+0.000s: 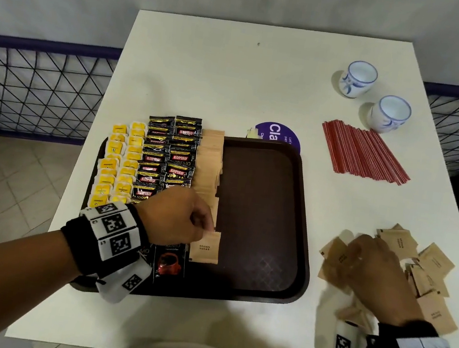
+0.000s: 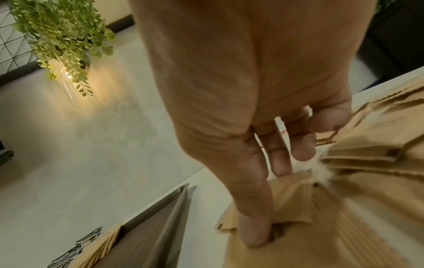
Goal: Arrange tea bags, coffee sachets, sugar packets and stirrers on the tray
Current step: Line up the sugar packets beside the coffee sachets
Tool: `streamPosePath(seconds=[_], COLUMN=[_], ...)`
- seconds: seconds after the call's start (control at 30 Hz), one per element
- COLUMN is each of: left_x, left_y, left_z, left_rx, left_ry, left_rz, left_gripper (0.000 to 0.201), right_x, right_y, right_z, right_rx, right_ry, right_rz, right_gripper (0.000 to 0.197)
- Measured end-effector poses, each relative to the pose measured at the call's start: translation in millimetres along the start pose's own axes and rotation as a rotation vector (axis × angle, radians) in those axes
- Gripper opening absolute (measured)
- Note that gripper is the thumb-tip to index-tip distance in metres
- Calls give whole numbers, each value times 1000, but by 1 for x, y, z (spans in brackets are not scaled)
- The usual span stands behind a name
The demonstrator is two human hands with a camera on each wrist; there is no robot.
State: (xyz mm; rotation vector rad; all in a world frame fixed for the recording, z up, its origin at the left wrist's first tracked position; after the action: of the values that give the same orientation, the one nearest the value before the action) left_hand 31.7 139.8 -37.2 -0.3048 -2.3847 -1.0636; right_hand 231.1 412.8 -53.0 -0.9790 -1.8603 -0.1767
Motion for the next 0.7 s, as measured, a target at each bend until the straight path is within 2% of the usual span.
streamPosePath(seconds=[0.17,0.27,0.43,0.57,0.7], left_x=[-4,-7,-9,-12,-13], left_y=[-1,-3,-2,-1,-1], left_z=[4,4,4,6,6], left_rx=[25,46,31,5,-22], left_ry=[15,21,69,49,64], left_rz=[149,251,425,546,573], left_gripper=[17,16,17,23,25], right_x=[3,1,2,7,18], right_y=[-1,5,5,4,-4], right_z=[2,3,6,5,-1], right_rx=[-26,-31,46,78,136], right_ry=[-20,-47,-24,-7,27], right_rz=[33,86,202,332,470], right_gripper=[33,31,21,25,15])
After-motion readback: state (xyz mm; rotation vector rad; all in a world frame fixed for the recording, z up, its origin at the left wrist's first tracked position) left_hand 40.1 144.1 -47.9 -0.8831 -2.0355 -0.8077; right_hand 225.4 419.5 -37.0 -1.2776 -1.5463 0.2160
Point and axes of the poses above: each hand's wrist, its own z-axis towards the middle knuckle, its own x-axis out of the back of the hand, y = z × x, the point moved 6 cm from there along z, towards the middle knuckle, and after that the axes turned 7 degrees about -y, right-handed, at the moved point
